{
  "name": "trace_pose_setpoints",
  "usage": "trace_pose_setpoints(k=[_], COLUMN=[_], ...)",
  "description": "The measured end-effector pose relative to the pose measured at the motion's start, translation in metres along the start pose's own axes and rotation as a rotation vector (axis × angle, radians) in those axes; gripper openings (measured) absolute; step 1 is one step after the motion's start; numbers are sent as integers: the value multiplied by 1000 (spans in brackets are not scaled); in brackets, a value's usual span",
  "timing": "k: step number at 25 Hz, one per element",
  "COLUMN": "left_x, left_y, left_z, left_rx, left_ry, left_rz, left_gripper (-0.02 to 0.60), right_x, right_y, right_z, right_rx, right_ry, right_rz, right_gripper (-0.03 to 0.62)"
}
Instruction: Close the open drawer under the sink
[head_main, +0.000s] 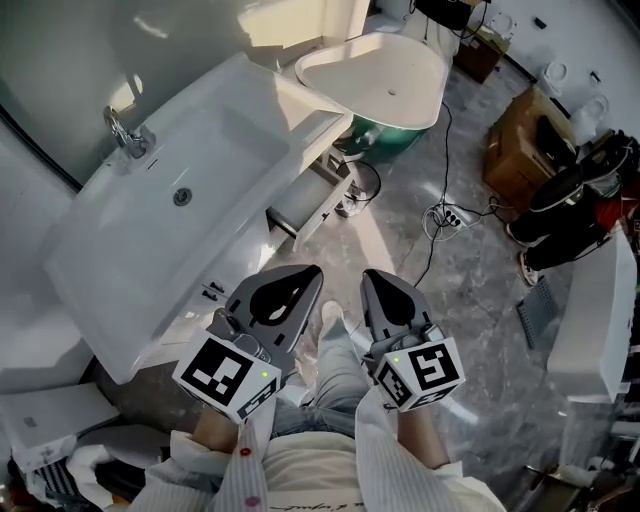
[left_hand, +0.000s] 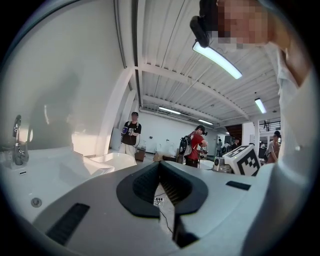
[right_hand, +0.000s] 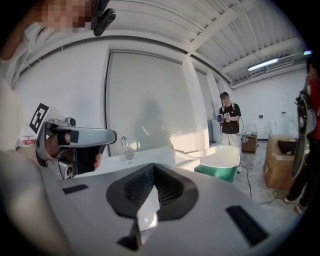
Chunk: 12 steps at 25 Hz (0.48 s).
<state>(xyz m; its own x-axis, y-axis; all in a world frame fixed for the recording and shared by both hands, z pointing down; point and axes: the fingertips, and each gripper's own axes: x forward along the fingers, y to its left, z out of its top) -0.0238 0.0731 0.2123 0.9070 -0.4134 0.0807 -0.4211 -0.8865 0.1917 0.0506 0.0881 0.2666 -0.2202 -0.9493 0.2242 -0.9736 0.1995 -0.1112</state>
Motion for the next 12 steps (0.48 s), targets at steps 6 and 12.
trace_pose_setpoints(k=[6,12], left_x=[61,115], left_y=[34,67], left_z=[13,34], left_rx=[3,-6], left_ry=[-13,-26], left_rz=[54,142], left_gripper=[15,15], right_x=[53,101], right_y=[-44,-87], right_z=[19,47], right_rx=[-35,-60], right_ry=[15,21], right_rz=[77,163], right_gripper=[10,11])
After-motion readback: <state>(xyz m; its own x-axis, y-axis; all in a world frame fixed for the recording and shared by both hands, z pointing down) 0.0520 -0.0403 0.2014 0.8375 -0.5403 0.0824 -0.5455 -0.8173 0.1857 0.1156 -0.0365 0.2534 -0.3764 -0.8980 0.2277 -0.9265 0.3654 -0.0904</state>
